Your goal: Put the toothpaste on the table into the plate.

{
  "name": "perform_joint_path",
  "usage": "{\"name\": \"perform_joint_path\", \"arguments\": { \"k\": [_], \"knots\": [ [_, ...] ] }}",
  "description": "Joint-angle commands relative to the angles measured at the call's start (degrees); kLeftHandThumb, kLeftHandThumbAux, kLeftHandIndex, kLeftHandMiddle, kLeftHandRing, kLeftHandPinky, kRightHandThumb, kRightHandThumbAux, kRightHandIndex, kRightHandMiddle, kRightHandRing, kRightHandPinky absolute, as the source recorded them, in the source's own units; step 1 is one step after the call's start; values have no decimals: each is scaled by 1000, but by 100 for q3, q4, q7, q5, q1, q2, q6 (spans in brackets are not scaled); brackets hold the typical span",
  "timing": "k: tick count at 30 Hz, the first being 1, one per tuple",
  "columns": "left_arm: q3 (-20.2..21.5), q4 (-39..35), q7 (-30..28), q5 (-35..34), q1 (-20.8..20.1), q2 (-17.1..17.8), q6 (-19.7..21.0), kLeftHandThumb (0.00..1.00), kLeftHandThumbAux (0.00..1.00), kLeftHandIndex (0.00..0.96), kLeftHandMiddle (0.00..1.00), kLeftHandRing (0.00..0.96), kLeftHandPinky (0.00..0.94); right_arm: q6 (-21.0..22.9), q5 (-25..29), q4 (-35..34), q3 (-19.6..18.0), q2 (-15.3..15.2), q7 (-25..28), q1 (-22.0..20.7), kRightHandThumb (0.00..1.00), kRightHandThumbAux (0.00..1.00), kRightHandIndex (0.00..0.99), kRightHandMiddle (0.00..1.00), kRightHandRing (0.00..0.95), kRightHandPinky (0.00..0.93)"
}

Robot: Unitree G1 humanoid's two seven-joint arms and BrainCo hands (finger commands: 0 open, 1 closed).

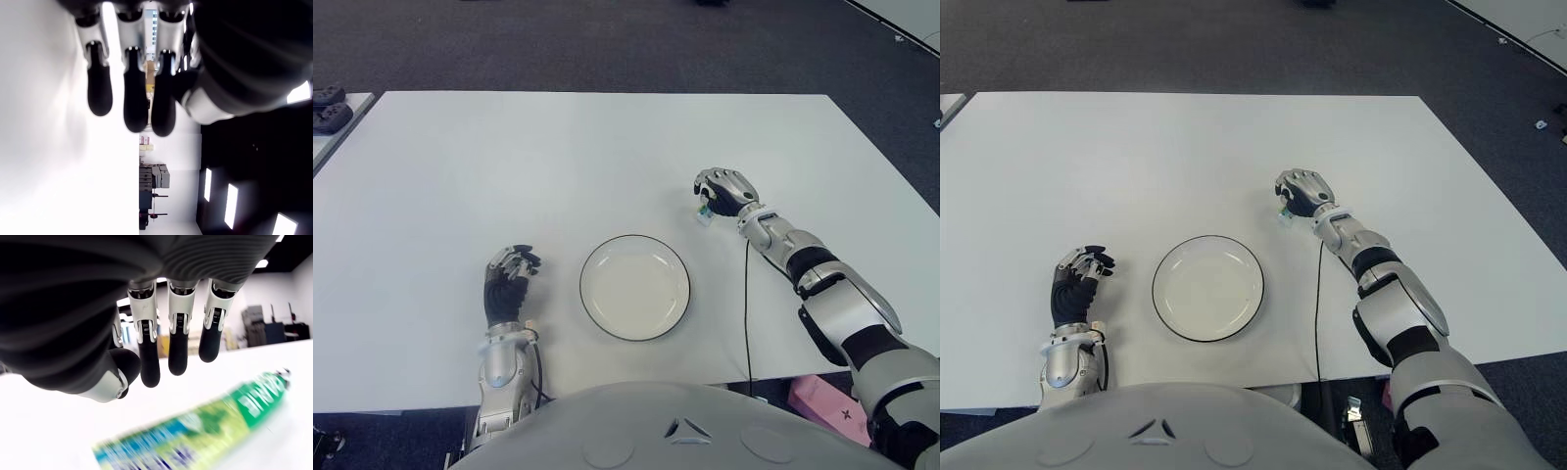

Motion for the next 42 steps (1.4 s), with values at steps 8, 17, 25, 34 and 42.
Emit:
{"name": "perform_joint_path", "arguments": {
  "k": [8, 17, 25, 34, 42],
  "knots": [
    [26, 203, -33, -42, 18, -38, 60, 696, 726, 430, 531, 524, 519, -422, -71, -190, -87, -145, -432, -89, 727, 714, 439, 883, 868, 848],
    [13, 162, -104, -57, 41, 20, 127, 695, 725, 432, 545, 538, 517, -682, -51, -448, -168, -242, -667, -107, 728, 714, 439, 879, 866, 827],
    [9, 144, -20, 20, 24, -12, 161, 696, 724, 432, 545, 537, 524, -759, -29, -738, -306, -316, -594, -51, 728, 714, 439, 878, 866, 836],
    [4, 90, 24, 69, 20, -39, 245, 696, 725, 432, 538, 534, 529, -946, 64, -765, -371, -470, -7, -119, 729, 709, 440, 830, 820, 771],
    [0, 146, 3, 95, -8, -28, 187, 696, 725, 431, 538, 542, 536, -588, -536, -45, 97, -550, 459, -660, 712, 541, 299, 353, 320, 274]
  ]
}}
